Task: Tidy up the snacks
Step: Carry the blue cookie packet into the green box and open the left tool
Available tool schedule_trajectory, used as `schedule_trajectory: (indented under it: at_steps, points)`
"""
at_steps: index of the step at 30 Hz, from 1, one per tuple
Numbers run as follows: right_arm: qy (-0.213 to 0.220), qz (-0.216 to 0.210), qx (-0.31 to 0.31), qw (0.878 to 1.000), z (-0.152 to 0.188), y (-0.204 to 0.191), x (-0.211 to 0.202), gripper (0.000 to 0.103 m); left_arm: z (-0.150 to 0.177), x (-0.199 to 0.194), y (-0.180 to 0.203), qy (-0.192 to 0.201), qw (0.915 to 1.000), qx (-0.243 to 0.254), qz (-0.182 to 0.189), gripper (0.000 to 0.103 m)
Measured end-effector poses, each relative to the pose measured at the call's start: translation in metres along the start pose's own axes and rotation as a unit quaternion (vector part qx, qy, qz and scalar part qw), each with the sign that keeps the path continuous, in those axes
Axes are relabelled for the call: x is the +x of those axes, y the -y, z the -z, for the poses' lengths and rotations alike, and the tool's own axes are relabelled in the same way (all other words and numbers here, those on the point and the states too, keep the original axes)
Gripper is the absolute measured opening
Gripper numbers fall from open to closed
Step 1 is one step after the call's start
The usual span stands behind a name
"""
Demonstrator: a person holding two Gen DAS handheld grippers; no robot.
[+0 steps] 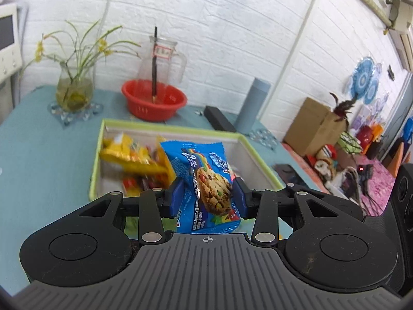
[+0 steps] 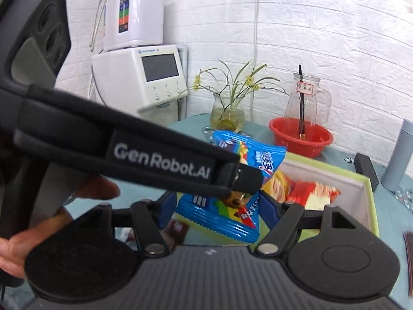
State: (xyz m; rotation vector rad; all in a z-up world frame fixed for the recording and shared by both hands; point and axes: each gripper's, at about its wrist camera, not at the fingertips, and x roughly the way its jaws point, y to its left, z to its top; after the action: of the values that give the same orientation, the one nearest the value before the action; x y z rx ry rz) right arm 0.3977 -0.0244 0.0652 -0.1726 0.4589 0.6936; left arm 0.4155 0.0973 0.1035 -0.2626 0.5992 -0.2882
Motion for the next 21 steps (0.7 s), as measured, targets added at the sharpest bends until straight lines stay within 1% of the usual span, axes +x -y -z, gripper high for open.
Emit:
schedule_trajectory:
  at_steps: [3, 5, 7, 8, 9, 10, 11, 13, 15, 16, 18, 20, 21]
  points:
    - [-0.007, -0.008, -0.005, 1.000, -0.014, 0.011, 0.040, 0.076, -0.020, 0.029, -0.022, -0.002, 0.9997, 0.012, -0.021, 0.020]
    - [-0.024, -0.018, 0.003, 1.000, -0.021, 0.019, 0.068, 0.075, -0.027, 0.050, -0.038, -0.007, 0.9991, 0.019, -0.038, 0.021]
    - [-0.051, -0.033, 0.014, 0.998, -0.019, 0.024, 0.090, 0.075, -0.028, 0.074, -0.055, -0.024, 0.9974, 0.019, -0.065, 0.019]
    - [-0.066, -0.039, 0.018, 0.997, -0.017, 0.026, 0.100, 0.074, -0.024, 0.086, -0.064, -0.040, 0.9963, 0.019, -0.074, 0.020]
    - [-0.068, -0.054, 0.040, 0.995, -0.017, 0.034, 0.109, 0.075, -0.020, 0.093, -0.070, -0.053, 0.9958, 0.016, -0.073, 0.019]
    - [-0.071, -0.062, 0.056, 0.994, -0.017, 0.040, 0.109, 0.075, -0.017, 0.094, -0.073, -0.051, 0.9962, 0.017, -0.069, 0.020]
    - [-0.071, -0.063, 0.062, 0.994, -0.015, 0.042, 0.107, 0.076, -0.015, 0.091, -0.075, -0.046, 0.9972, 0.016, -0.057, 0.023]
    - [-0.061, -0.057, 0.065, 0.994, -0.014, 0.044, 0.102, 0.080, -0.015, 0.085, -0.074, -0.036, 0.9980, 0.012, -0.051, 0.042]
    - [-0.044, -0.050, 0.067, 0.996, -0.014, 0.041, 0.085, 0.090, -0.013, 0.075, -0.067, -0.018, 0.9983, 0.017, -0.052, 0.060]
    - [-0.032, -0.042, 0.060, 0.997, -0.014, 0.038, 0.074, 0.094, -0.013, 0.066, -0.060, -0.006, 0.9978, 0.025, -0.061, 0.065]
    - [-0.003, -0.027, 0.043, 0.999, -0.010, 0.032, 0.049, 0.094, -0.009, 0.044, -0.048, 0.019, 0.9964, 0.047, -0.069, 0.073]
    - [0.018, -0.021, 0.041, 0.999, -0.001, 0.027, 0.018, 0.094, -0.003, 0.023, -0.038, 0.032, 0.9959, 0.053, -0.066, 0.076]
    - [0.020, -0.022, 0.045, 0.999, 0.005, 0.025, 0.007, 0.094, 0.002, 0.013, -0.034, 0.035, 0.9964, 0.050, -0.059, 0.077]
